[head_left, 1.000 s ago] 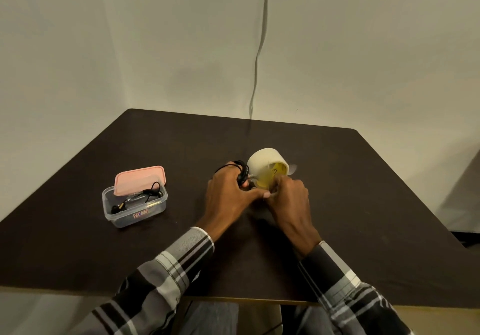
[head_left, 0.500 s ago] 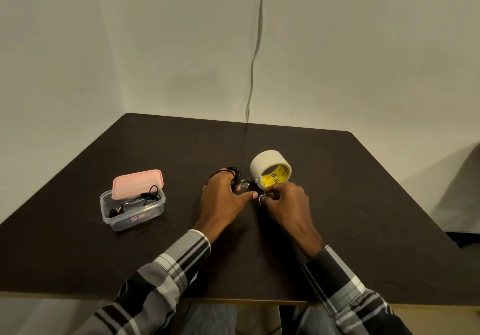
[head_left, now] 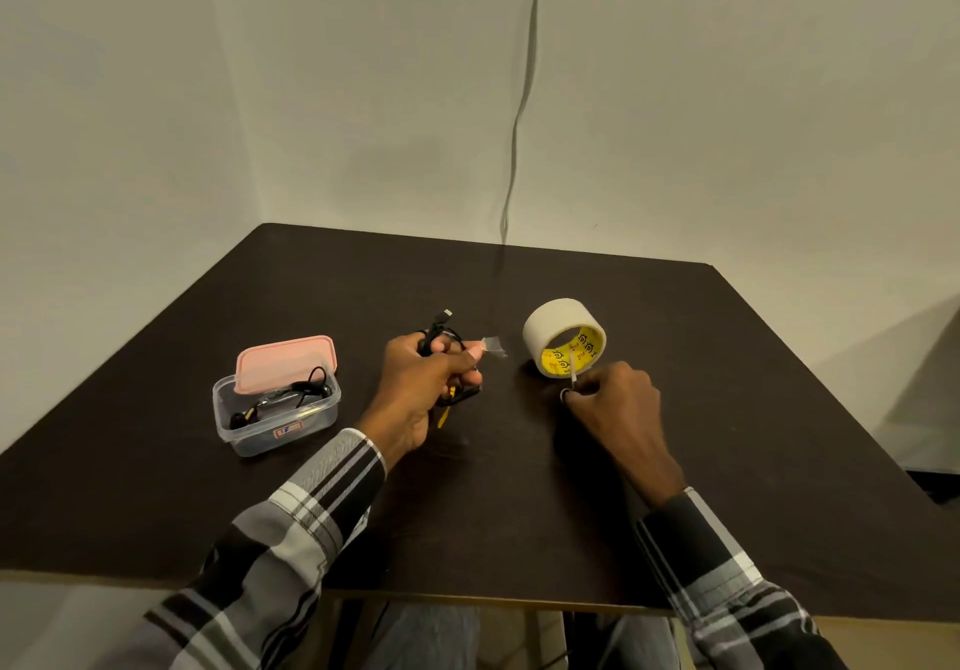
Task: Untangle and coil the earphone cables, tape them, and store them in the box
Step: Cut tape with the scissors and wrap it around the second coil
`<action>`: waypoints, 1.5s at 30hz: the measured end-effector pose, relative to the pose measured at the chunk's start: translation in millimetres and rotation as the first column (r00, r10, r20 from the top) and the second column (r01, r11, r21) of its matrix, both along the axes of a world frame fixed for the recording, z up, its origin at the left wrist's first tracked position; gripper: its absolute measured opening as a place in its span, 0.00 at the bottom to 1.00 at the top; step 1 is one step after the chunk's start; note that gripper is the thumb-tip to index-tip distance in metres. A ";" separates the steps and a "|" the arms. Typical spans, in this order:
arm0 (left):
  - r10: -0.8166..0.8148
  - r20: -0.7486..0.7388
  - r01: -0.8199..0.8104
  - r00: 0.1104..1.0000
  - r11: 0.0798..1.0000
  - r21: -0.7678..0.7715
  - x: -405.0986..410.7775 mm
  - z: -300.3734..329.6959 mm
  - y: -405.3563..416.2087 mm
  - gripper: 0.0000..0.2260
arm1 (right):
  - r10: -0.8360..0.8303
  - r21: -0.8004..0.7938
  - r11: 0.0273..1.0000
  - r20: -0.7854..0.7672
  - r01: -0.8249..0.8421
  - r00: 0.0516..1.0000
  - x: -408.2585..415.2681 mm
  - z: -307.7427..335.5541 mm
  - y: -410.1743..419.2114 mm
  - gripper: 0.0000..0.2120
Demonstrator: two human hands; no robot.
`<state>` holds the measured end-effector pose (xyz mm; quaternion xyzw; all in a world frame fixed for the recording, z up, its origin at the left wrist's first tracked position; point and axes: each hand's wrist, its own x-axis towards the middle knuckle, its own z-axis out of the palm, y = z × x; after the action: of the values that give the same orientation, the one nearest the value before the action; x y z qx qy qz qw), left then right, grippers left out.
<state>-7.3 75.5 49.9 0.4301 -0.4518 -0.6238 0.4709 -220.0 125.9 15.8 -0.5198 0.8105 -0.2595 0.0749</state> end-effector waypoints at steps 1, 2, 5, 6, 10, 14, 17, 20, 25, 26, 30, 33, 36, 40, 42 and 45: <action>0.003 -0.006 -0.003 1.000 1.000 0.009 0.6 0.5 -0.3 0.19 | -0.003 0.012 1.000 -0.003 0.003 1.000 -1.8 0.2 -0.9 0.09; 0.001 -0.006 -0.001 1.000 1.000 0.015 0.8 0.8 -0.5 0.19 | -0.010 0.037 0.999 -0.009 0.010 1.000 -1.8 1.5 -1.5 0.10; -0.010 -0.018 0.010 1.000 1.000 0.024 1.3 1.5 -1.4 0.19 | -0.010 0.086 0.996 -0.057 0.014 0.998 -1.0 1.2 -7.5 0.14; -0.019 -0.028 0.020 0.999 0.999 0.028 1.1 2.6 -1.0 0.19 | -0.011 0.096 0.995 -0.072 0.017 0.997 1.1 3.2 -8.3 0.15; -0.054 -0.059 0.056 0.997 0.998 0.033 2.1 9.0 1.4 0.19 | 0.011 0.110 0.994 -0.082 -0.002 0.997 1.6 7.0 -11.7 0.12; -0.107 -0.088 0.110 0.990 0.994 0.024 3.7 16.3 3.0 0.20 | 0.040 0.106 0.994 -0.141 -0.025 0.989 1.7 15.7 -9.6 0.11; -0.160 -0.088 0.160 0.983 0.987 -0.001 4.7 20.7 3.6 0.21 | 0.011 -0.126 0.992 -0.074 -0.020 0.997 8.5 27.4 -3.7 0.07; -0.180 -0.089 0.180 0.980 0.984 -0.008 5.0 24.8 4.4 0.20 | 0.172 -0.370 0.929 0.460 0.012 0.871 28.6 50.9 5.9 0.07; -0.196 -0.104 0.195 0.975 0.981 -0.019 4.0 30.8 6.2 0.21 | 0.321 -0.366 0.931 0.814 -0.002 0.484 45.7 73.3 13.6 0.14; -0.204 -0.105 0.203 0.973 0.979 -0.023 4.5 31.7 6.5 0.21 | 0.323 -0.362 0.932 0.832 0.001 0.450 46.0 74.5 13.7 0.13; -0.227 -0.090 0.225 0.970 0.974 -0.030 7.6 33.2 5.7 0.21 | 0.349 -0.379 0.925 0.865 0.014 0.361 47.2 76.6 13.9 0.12; -0.235 -0.069 0.233 0.970 0.972 -0.040 9.2 32.3 4.4 0.21 | 0.343 -0.380 0.924 0.864 0.031 0.369 48.5 78.2 13.6 0.13; -0.223 -0.046 0.221 0.974 0.974 -0.057 11.6 30.9 1.9 0.20 | 0.336 -0.380 0.924 0.859 0.041 0.386 50.5 80.5 16.2 0.14; -0.173 -0.075 0.169 0.982 0.984 -0.057 22.1 27.6 -8.4 0.16 | 0.356 -0.422 0.900 0.856 0.108 0.376 46.0 79.4 24.6 0.12; -0.183 -0.119 0.177 0.976 0.982 -0.060 25.9 26.1 -12.1 0.16 | 0.356 -0.422 0.900 0.856 0.109 0.375 49.7 76.2 26.7 0.14; -0.240 -0.156 0.229 0.958 0.970 -0.086 22.3 28.4 -6.8 0.17 | 0.356 -0.397 0.916 0.872 0.061 0.336 65.3 66.3 23.8 0.20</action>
<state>14.9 68.7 78.3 0.3043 -0.4797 -0.6931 0.4438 -154.7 149.7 82.0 -0.3551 0.5072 -0.6438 0.4496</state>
